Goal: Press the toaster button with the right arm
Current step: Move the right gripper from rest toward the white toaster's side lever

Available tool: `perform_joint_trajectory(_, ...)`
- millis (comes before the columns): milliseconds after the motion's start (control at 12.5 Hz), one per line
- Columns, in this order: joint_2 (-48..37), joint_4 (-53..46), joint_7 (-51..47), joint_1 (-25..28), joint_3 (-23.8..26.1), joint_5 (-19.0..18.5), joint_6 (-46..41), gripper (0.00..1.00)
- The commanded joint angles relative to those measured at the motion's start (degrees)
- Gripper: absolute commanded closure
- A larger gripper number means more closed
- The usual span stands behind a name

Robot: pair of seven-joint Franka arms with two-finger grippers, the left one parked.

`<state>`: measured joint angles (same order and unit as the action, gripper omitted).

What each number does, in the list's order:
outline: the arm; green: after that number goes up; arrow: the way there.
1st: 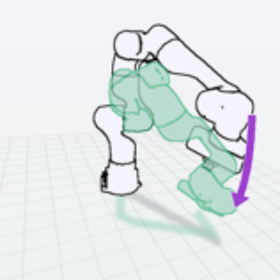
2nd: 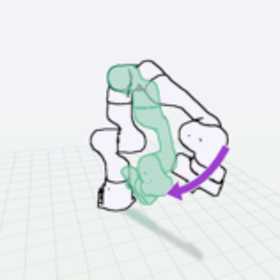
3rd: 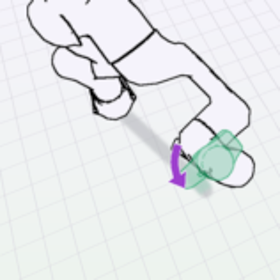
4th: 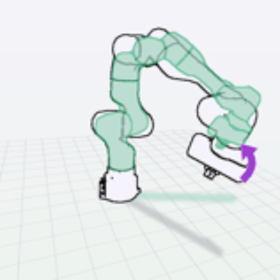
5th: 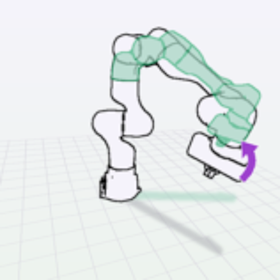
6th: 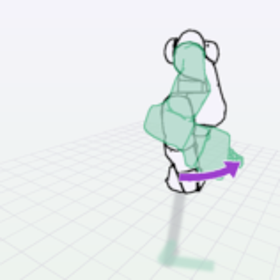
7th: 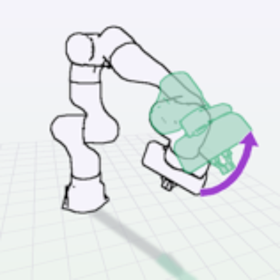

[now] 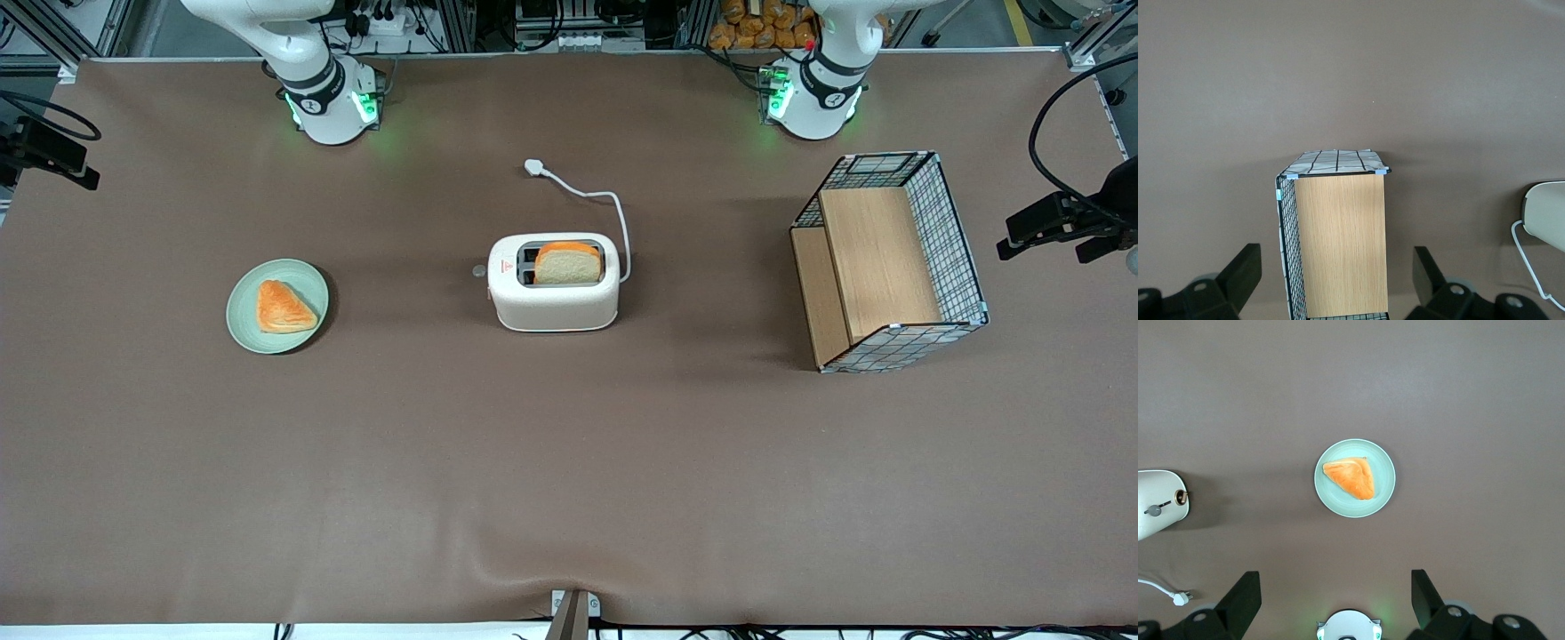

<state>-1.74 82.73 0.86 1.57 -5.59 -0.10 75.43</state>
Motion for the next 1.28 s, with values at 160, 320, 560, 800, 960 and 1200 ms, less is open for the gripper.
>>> perform_joint_trajectory(160,-0.5,-0.1,0.4,-1.1,0.5,0.7,-0.1,0.00)
perform_joint_trajectory(320,-0.5,-0.1,0.4,-1.1,0.5,0.7,-0.1,0.00)
perform_joint_trajectory(560,-0.4,-0.1,0.4,-1.1,0.5,0.8,0.0,0.00)
perform_joint_trajectory(800,-0.1,-0.1,0.5,-0.5,0.8,0.8,0.2,0.00)
perform_joint_trajectory(960,0.2,-0.1,0.5,0.4,0.8,0.8,0.2,0.00)
perform_joint_trajectory(1200,1.4,-0.1,0.7,4.0,0.8,0.8,1.2,0.00)
